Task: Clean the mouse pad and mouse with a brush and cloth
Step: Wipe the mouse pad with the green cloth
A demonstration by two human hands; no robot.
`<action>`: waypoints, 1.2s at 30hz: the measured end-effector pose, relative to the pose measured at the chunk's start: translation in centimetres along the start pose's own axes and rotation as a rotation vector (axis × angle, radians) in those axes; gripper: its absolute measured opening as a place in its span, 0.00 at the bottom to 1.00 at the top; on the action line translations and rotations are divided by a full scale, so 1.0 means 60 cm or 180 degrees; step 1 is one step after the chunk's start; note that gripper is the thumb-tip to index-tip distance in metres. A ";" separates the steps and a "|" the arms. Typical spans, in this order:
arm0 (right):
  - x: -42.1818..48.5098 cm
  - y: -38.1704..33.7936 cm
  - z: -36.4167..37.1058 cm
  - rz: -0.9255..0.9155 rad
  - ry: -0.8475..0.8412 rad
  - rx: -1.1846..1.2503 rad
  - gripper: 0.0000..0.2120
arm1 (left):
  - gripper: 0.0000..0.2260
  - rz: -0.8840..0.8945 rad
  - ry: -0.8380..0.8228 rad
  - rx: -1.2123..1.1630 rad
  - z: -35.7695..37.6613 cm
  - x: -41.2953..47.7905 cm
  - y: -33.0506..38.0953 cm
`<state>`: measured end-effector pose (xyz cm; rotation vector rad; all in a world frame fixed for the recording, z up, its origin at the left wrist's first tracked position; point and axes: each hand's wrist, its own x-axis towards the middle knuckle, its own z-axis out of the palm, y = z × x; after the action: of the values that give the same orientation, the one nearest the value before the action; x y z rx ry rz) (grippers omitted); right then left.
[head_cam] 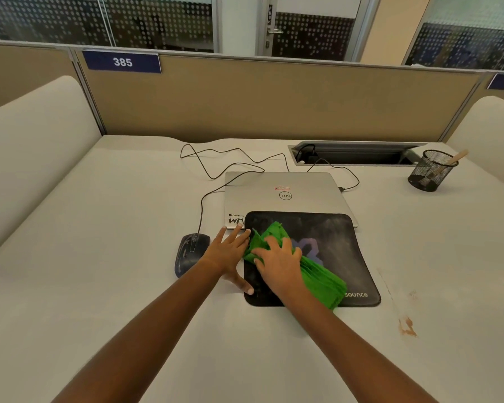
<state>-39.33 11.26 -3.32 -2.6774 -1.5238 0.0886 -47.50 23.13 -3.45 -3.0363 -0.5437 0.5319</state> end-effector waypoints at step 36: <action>0.021 0.002 -0.011 0.0129 -0.0192 -0.0026 0.17 | 0.55 0.0015 -0.0002 -0.0067 0.002 -0.005 -0.003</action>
<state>-38.55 12.25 -2.72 -2.7366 -1.4891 0.1670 -47.85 23.21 -3.43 -3.0580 -0.5460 0.5307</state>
